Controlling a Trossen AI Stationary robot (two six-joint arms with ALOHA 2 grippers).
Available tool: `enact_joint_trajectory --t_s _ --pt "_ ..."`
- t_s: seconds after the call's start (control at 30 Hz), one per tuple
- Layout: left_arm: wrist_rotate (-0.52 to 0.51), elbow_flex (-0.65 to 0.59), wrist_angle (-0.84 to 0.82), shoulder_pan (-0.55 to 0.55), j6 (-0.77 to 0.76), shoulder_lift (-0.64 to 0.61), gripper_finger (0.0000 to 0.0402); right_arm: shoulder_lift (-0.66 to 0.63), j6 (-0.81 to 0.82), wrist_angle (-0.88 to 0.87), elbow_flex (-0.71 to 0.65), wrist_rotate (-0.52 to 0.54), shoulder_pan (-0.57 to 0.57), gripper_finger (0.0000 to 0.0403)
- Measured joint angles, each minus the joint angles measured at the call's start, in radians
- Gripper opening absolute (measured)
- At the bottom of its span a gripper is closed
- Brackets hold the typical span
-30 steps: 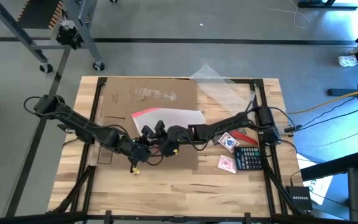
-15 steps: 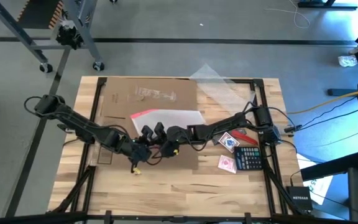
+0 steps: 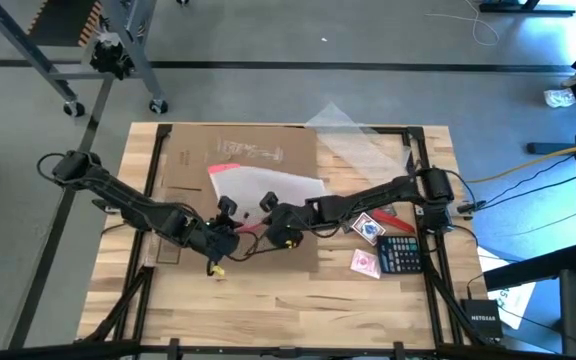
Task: Unpack boxes
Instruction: Open the white pouch
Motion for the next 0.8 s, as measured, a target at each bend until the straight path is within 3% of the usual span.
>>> enact_joint_trajectory --t_s 0.17,0.3,0.47,0.6,0.8 --pt "0.0 0.0 0.002 -0.005 -0.004 -0.003 0.0001 -0.022 0.125 -0.027 -0.002 0.041 -0.003 0.0001" --pt "0.002 0.0 0.007 -0.005 -0.001 -0.003 0.0001 -0.023 0.102 0.131 -0.002 0.08 -0.004 0.0016" --pt "0.009 0.0 0.008 -0.005 0.0 -0.003 0.0001 -0.017 0.011 0.326 -0.002 -0.06 -0.007 0.0059" --pt "0.008 0.0 0.016 -0.005 0.002 -0.003 0.0001 0.013 -0.04 0.347 -0.001 -0.158 -0.018 0.0096" --pt "0.011 -0.001 0.034 -0.005 0.032 -0.003 0.0001 0.074 -0.203 0.379 -0.001 -0.164 -0.025 0.0126"
